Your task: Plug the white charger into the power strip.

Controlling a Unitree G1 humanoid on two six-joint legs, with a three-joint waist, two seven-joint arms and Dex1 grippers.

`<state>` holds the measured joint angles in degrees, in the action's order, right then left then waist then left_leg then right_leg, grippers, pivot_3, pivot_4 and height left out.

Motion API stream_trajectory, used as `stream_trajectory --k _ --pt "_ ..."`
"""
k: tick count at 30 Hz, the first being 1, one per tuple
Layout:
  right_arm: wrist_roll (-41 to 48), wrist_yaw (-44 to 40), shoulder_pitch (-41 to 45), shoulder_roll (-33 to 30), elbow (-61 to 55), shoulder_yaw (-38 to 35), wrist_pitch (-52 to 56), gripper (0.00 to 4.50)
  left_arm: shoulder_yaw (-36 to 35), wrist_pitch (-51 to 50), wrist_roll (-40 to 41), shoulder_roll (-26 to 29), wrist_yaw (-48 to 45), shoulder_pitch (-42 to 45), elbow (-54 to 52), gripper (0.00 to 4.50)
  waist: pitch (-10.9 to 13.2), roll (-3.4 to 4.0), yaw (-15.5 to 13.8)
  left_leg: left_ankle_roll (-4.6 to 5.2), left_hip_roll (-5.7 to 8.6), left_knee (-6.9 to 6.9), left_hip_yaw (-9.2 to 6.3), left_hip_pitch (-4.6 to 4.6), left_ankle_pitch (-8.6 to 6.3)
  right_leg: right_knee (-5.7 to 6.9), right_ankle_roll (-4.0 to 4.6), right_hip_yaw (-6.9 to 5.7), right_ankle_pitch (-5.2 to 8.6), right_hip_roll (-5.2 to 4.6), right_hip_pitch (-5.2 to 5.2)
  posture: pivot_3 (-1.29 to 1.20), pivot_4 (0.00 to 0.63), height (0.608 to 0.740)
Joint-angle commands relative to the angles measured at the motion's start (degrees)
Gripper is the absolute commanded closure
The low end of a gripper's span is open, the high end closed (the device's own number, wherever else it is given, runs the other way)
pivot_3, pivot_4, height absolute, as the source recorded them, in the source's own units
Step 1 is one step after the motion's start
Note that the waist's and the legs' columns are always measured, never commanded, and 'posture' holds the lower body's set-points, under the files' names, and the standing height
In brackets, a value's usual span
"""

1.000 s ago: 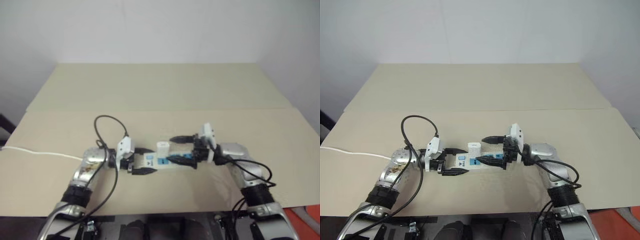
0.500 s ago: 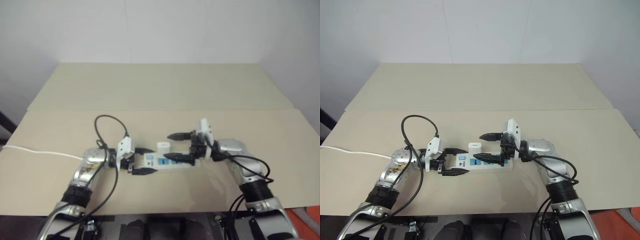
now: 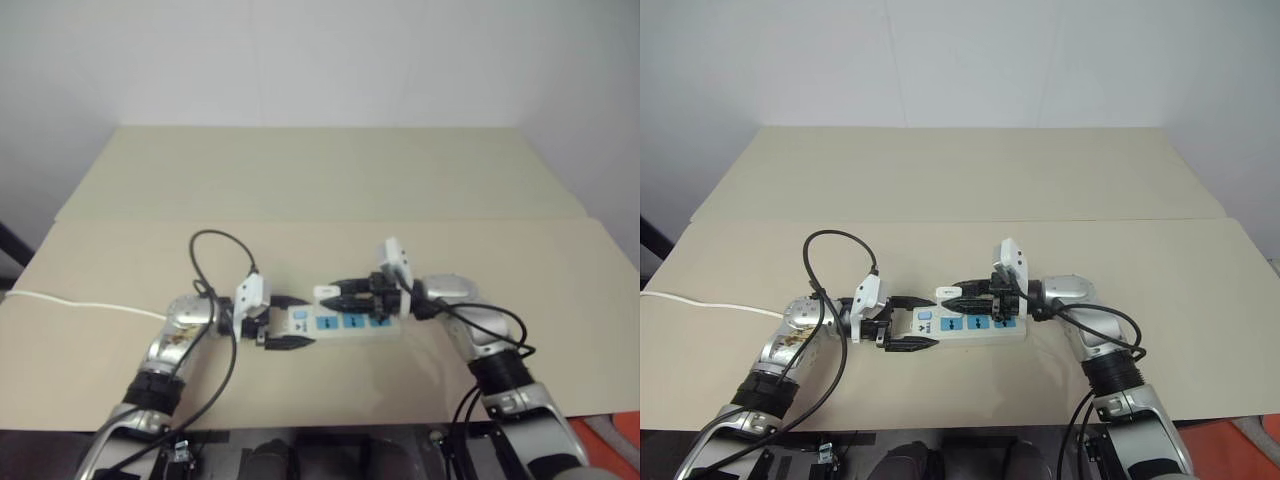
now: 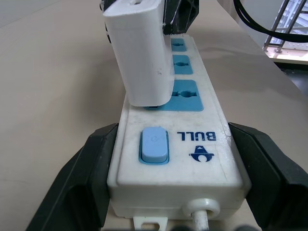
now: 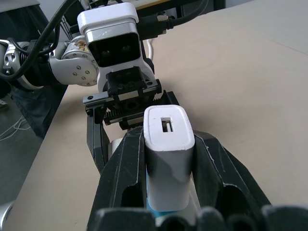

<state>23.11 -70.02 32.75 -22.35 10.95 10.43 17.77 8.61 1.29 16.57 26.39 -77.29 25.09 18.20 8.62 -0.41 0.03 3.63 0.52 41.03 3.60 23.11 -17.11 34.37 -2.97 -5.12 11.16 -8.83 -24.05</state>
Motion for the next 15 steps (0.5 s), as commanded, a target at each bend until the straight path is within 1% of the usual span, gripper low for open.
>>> stream_trajectory --k 1,9,15 --pt "0.46 -0.22 0.6 0.36 -1.58 -0.58 -0.2 3.38 0.63 0.94 -0.39 -0.09 -0.18 0.28 -1.36 1.23 0.0 0.0 0.01 0.0 0.0 0.01 0.0 0.0 0.0 0.01 0.0 0.0 0.0 0.0 0.0 0.0 0.15 0.74" --pt "-0.46 -2.99 -2.92 1.69 -0.54 -1.19 -12.59 3.38 0.61 1.06 -0.4 -0.1 -0.57 0.64 -0.69 1.23 0.0 0.0 0.14 -0.02 0.04 0.11 0.01 -0.02 0.01 0.15 0.0 0.02 0.0 0.0 0.0 0.0 0.15 0.74" --pt "-2.87 -4.77 -1.87 2.22 4.83 0.44 -15.98 3.38 0.65 0.68 -0.15 -0.11 -1.48 0.85 -0.95 1.23 0.0 0.0 0.22 -0.02 0.07 0.34 0.01 -0.04 0.01 0.42 0.0 0.05 0.01 0.0 0.01 0.0 0.15 0.74"
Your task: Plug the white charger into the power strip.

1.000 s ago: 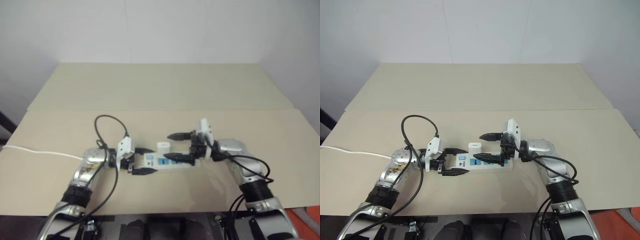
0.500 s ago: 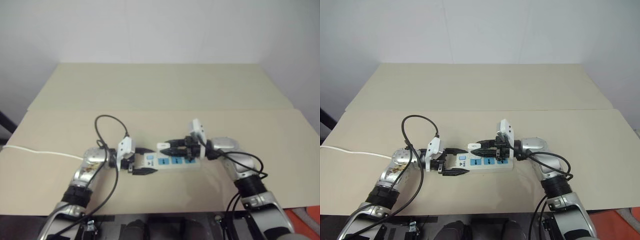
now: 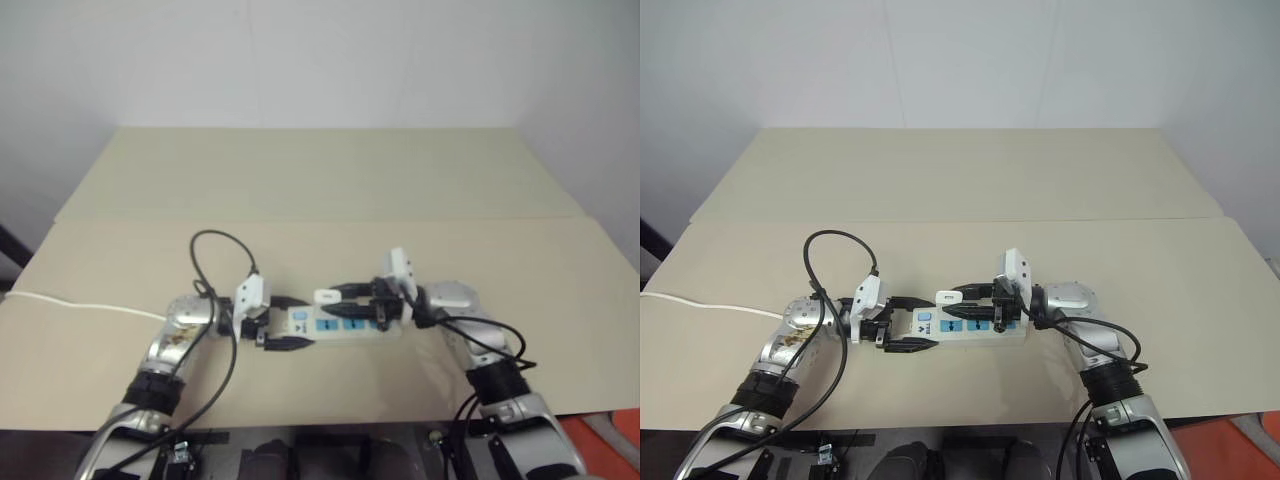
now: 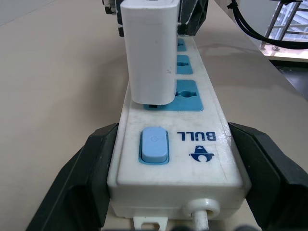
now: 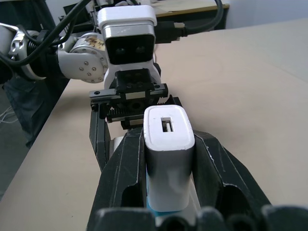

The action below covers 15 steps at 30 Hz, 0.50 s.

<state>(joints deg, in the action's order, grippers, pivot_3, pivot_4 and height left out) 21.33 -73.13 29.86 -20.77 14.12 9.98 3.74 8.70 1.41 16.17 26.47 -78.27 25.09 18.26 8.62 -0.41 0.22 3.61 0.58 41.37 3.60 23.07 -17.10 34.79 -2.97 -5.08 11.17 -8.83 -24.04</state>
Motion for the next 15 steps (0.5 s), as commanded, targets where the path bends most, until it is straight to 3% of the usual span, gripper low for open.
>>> stream_trajectory --k 1,15 --pt "-1.56 -2.08 1.41 0.74 2.72 1.27 -2.43 3.38 0.54 0.48 0.28 -0.21 -0.63 0.9 -1.1 1.23 0.0 0.0 0.06 0.0 -0.02 0.05 0.0 -0.01 0.0 0.07 0.0 0.02 0.0 0.0 0.0 0.0 0.15 0.74" --pt "-5.8 -3.02 1.36 1.81 10.04 2.87 -8.3 3.38 0.28 0.18 0.36 0.09 -0.49 0.05 -1.95 1.23 0.0 0.0 0.42 0.0 -0.09 0.12 0.0 -0.2 0.0 0.18 0.01 0.09 0.0 0.01 0.12 0.0 0.15 0.74"
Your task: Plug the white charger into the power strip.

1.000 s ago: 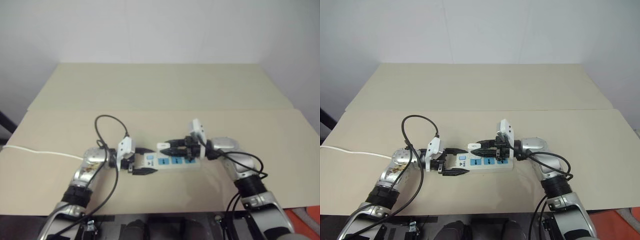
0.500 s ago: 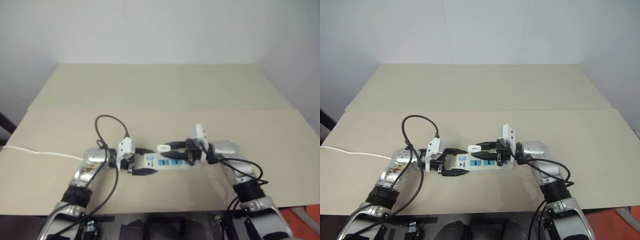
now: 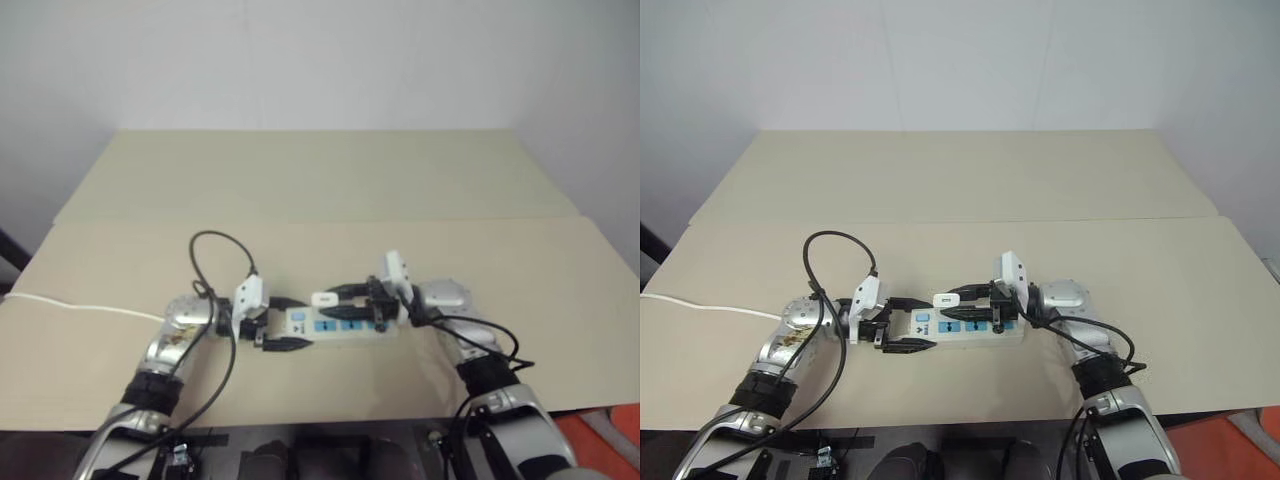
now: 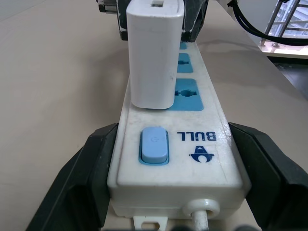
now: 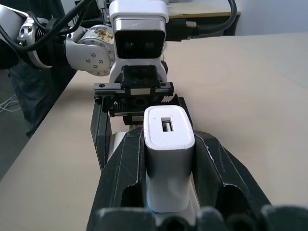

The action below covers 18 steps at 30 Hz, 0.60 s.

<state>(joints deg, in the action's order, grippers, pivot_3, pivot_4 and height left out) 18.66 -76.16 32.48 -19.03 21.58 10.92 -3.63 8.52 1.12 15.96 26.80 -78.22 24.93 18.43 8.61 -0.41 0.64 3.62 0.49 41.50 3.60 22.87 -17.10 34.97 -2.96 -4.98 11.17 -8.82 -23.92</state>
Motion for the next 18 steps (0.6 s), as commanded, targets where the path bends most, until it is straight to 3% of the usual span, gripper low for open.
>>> stream_trajectory --k 1,18 --pt "-3.26 0.05 -1.26 0.12 2.96 1.99 -1.21 3.38 0.45 0.45 0.59 -0.23 -0.53 0.17 -2.16 1.23 0.0 0.0 0.01 0.0 0.0 0.0 0.0 0.0 0.0 0.0 0.0 0.0 0.0 0.0 0.0 0.0 0.15 0.74" --pt "-4.97 -0.34 0.29 -0.22 7.46 3.95 -1.41 3.38 0.5 0.32 0.74 -0.03 -0.64 -0.09 -2.38 1.23 0.0 0.01 0.22 0.01 -0.11 -0.18 0.0 -0.68 -0.02 -0.08 0.03 0.05 0.02 0.04 0.64 0.0 0.15 0.74"
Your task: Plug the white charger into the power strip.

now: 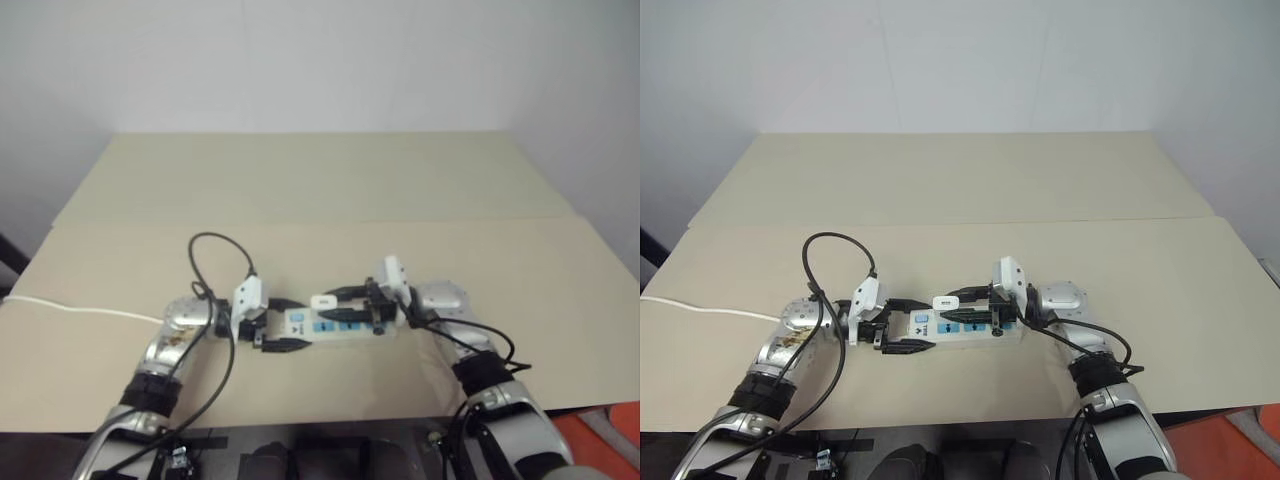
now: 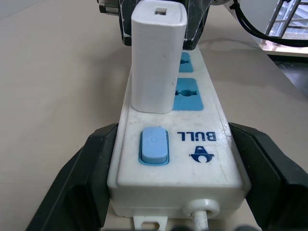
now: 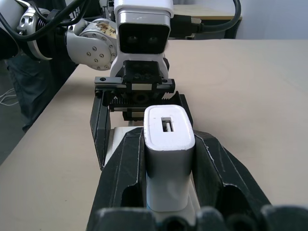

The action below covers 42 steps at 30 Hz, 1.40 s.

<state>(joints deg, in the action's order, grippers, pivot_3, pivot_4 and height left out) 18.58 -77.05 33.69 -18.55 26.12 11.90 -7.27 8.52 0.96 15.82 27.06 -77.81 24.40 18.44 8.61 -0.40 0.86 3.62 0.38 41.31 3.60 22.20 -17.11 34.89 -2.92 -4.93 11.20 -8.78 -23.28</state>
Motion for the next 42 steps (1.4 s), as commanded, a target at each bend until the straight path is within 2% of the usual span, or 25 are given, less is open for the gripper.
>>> stream_trajectory --k 1,8,23,25,27,33,36,42 --pt "-4.49 0.31 -0.88 -0.83 2.69 2.8 2.68 3.03 0.51 0.48 0.87 -0.29 -1.05 0.46 -2.35 1.23 0.0 0.0 -0.01 0.0 -0.01 0.0 0.0 -0.01 0.0 0.0 0.0 0.01 0.0 0.01 0.0 0.0 0.15 0.74" --pt "-0.51 -1.05 -2.15 -0.02 -0.65 -1.16 -0.7 0.63 0.58 0.74 0.69 -0.19 -1.13 0.6 -1.89 1.23 0.0 0.0 -0.19 0.0 -0.02 -0.01 -0.01 0.0 -0.01 -0.02 0.02 0.01 0.01 0.01 0.02 0.0 0.15 0.74" --pt "3.35 -0.54 -4.41 -3.75 -10.61 -5.62 2.36 0.63 0.44 -0.52 0.49 -0.76 -0.08 1.42 -1.45 1.23 0.09 0.07 -0.37 0.0 -0.02 0.0 0.0 0.13 -0.01 -0.04 0.02 0.01 0.01 0.01 -0.09 0.0 0.15 0.74" --pt "3.59 -0.35 -4.6 -4.5 -11.21 -6.11 2.5 0.6 0.5 -1.27 1.15 -0.38 -1.18 1.36 -2.22 0.5 0.09 0.07 -0.38 0.01 -0.02 0.01 -0.01 0.13 -0.01 -0.04 0.02 0.01 0.01 0.01 -0.08 0.0 0.15 0.74" --pt "3.73 -0.04 -4.8 -5.24 -11.49 -6.5 2.53 0.6 0.04 -0.23 1.37 -1.05 -0.67 1.31 -2.24 0.06 0.09 0.07 -0.34 0.01 -0.02 0.0 0.0 0.12 -0.01 -0.04 0.02 0.01 0.01 0.01 -0.08 0.0 0.15 0.74" --pt "4.34 1.06 -6.38 -7.14 -13.4 -8.18 2.28 0.6 -2.28 3.36 3.43 -2.68 -0.92 1.95 -2.14 0.06 0.13 0.05 -0.19 0.02 -0.03 -0.01 0.0 0.13 -0.02 -0.05 0.02 0.02 0.01 0.01 -0.1 0.0 0.15 0.74" --pt "5.11 1.4 -7.59 -8.5 -15.56 -9.22 2.93 0.6 -3.5 1.25 5.83 -0.58 -1.98 1.49 -6.14 0.06 0.15 0.04 -0.18 0.02 -0.05 -0.01 0.0 0.14 -0.02 -0.05 0.03 0.02 0.01 0.01 -0.11 0.0 0.15 0.74" --pt "7.38 1.22 -11.68 -16.41 -20.57 -14.85 5.89 0.6 -8.42 -10.43 12.93 15.61 -9.07 -2.08 -19.05 0.06 0.33 0.12 -0.1 0.02 -0.11 -0.06 0.06 0.26 -0.03 -0.03 0.04 0.12 0.02 0.02 -0.33 0.0 0.15 0.74"
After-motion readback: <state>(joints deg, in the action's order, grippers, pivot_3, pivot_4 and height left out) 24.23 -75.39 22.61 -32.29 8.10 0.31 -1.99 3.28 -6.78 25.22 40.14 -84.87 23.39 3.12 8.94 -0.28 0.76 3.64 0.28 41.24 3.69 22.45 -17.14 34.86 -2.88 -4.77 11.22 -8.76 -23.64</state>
